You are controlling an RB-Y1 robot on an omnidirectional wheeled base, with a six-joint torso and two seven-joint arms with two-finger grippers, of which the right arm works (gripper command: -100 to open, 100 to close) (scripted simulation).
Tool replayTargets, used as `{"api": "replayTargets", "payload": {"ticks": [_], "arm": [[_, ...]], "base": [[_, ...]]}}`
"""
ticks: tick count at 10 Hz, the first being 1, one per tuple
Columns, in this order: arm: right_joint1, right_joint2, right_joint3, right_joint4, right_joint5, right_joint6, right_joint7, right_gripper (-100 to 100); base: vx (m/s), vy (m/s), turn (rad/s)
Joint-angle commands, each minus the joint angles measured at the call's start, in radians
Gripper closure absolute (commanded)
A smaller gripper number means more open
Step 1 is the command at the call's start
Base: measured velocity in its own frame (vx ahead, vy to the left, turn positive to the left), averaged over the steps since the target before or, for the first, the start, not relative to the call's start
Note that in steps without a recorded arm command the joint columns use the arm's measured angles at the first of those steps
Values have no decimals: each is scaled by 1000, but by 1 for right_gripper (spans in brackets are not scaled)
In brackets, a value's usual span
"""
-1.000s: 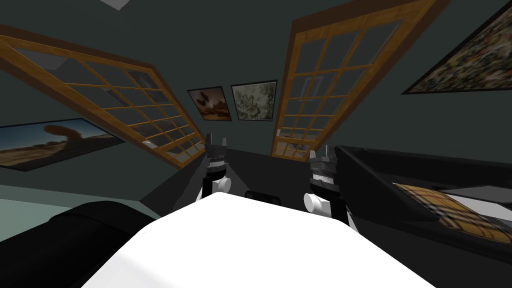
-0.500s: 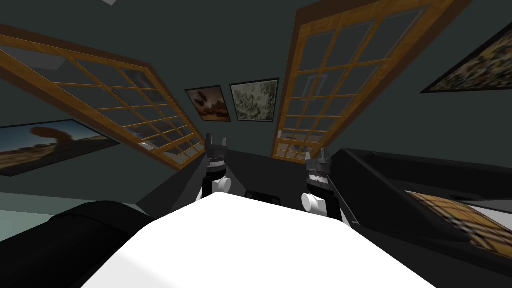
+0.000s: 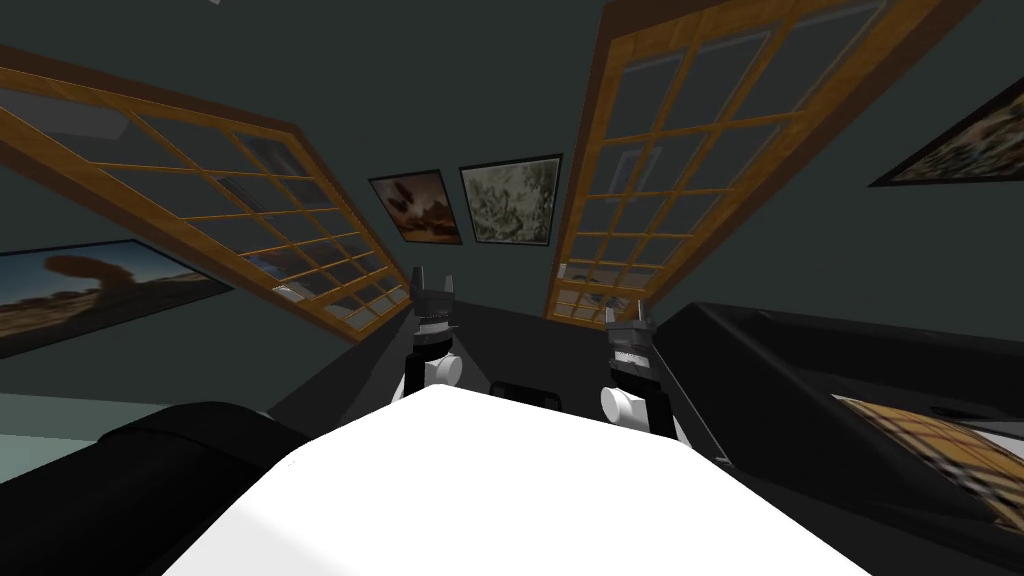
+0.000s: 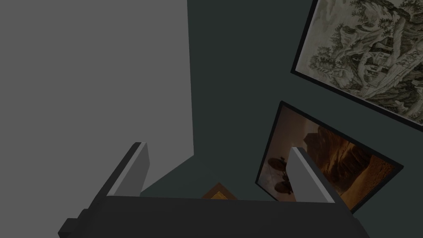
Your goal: Pull the door open
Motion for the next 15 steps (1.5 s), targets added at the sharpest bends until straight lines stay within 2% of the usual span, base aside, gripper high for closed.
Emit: {"api": "replayTargets", "payload": {"ticks": [1, 15], "arm": [[-8, -5, 5, 24, -11, -7, -33, -100], [-75, -64, 51, 290, -117, -102, -340, -100]], "base": [[95, 2, 18], [101, 4, 23]]}}
